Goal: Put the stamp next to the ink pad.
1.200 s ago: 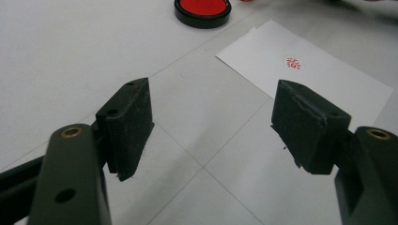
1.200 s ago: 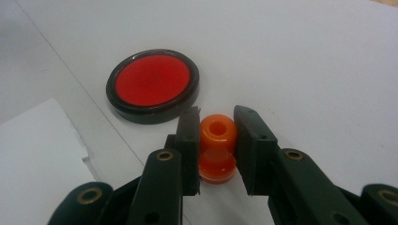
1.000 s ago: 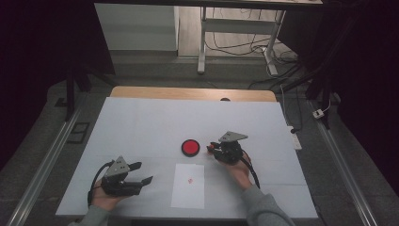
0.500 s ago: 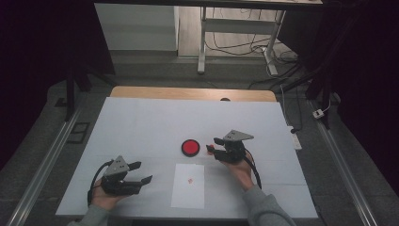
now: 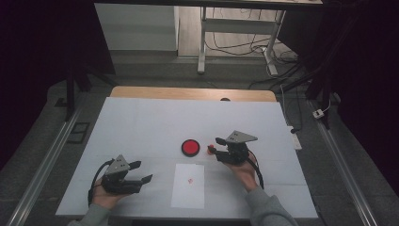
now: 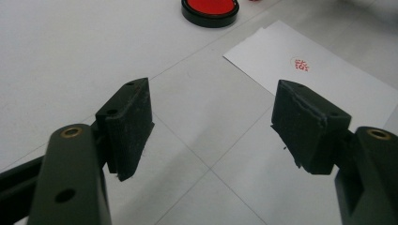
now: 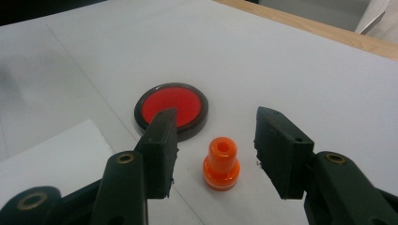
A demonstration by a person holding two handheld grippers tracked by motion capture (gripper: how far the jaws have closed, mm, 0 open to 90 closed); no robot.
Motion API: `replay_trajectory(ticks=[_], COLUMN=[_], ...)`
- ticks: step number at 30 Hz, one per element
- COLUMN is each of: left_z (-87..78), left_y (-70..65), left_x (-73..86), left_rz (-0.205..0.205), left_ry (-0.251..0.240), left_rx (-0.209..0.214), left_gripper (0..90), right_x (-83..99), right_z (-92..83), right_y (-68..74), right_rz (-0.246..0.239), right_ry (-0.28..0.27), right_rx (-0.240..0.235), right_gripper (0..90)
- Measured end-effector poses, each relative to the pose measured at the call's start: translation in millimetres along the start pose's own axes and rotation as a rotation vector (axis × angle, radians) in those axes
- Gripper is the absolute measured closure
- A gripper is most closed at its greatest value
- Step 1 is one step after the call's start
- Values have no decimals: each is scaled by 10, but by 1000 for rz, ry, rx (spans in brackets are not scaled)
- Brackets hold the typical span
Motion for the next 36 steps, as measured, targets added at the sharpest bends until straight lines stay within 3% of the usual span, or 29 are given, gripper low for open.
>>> replay_trajectory(ticks=[5,15,36], left_z=[9,13,51], left_y=[3,16,-8], left_x=[6,11,27], left_rz=[-1,0,14], left_ry=[1,1,19], left_rx=[6,9,16], left_gripper=[295,296,296], right_x=[3,74,563], right_z=[-73,-387,-1222], right_y=[51,137,205], right_rz=[-13,-17,-42], right_ry=[8,2,15], right_rx=[-8,20,103], right_gripper=[480,460,440])
Point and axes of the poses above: each handheld gripper's, and its own axes: z roughly forward along the jaws, x roughly out of its underside, y roughly to its left, the point moved 2 cm from there along z, roughly forward along the jaws, and after that the axes turned 11 degrees about -x, right-handed, at the moved point
